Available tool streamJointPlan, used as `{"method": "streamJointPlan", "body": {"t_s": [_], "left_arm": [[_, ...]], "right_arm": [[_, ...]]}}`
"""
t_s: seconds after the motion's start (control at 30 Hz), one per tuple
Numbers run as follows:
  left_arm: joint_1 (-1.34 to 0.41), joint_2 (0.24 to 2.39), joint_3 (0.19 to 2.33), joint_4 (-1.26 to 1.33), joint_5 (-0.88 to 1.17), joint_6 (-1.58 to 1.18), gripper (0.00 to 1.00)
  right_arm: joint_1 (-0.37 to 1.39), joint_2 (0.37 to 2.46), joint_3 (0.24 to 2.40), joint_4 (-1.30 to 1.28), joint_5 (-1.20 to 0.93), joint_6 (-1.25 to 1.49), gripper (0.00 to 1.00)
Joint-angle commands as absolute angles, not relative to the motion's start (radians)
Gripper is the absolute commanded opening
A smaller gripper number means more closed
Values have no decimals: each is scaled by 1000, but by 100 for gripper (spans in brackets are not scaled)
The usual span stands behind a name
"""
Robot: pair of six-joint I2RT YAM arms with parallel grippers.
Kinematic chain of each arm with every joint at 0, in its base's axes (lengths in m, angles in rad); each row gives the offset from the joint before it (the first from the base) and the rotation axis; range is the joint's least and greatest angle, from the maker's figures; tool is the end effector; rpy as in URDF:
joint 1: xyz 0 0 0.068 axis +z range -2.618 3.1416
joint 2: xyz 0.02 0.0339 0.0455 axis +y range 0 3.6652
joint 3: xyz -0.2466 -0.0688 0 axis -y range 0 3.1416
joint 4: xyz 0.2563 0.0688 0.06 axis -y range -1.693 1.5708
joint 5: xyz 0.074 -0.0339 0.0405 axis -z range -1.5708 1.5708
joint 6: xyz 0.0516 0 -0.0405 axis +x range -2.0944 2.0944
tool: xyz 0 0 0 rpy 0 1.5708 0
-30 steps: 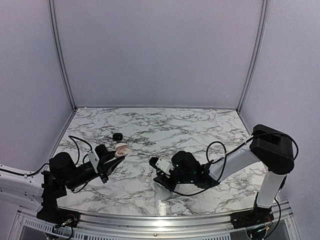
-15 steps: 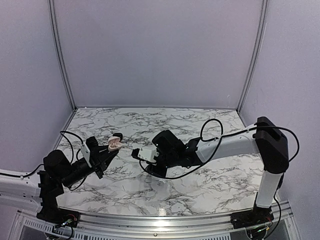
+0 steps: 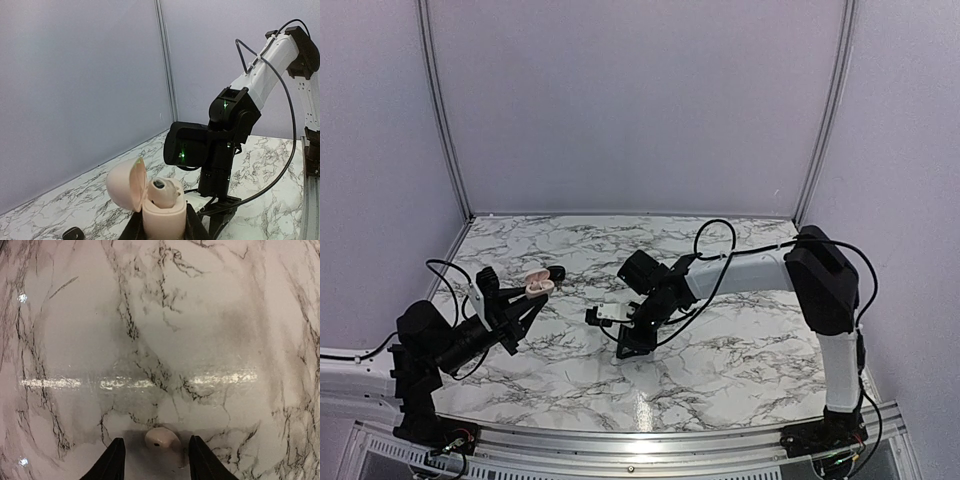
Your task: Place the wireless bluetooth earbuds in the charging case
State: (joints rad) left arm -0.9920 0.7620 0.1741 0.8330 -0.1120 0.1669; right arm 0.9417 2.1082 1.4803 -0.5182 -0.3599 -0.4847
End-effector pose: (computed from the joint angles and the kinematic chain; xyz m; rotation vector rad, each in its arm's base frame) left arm 0.1195 -0.1724 0.2219 0.6583 1.1831 -0.6242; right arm 0.2438 0.3659 0.1119 -1.8768 2.0049 0.6203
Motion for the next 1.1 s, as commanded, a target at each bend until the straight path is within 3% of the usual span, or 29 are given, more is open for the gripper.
{"method": "streamJointPlan", "body": {"t_s": [0.0,0.8,1.07], "left_arm": [[-985,738,162,861,-100,156,0],[-976,730,158,861,-104,155,0],[-976,740,166,861,-97,156,0]], "right_arm": [[944,2121,1521,-596,-411,-511,44],[1051,2222,1644,-727,-82,-417,22],[1060,2163,1552,-768,-66,-356,15]]}}
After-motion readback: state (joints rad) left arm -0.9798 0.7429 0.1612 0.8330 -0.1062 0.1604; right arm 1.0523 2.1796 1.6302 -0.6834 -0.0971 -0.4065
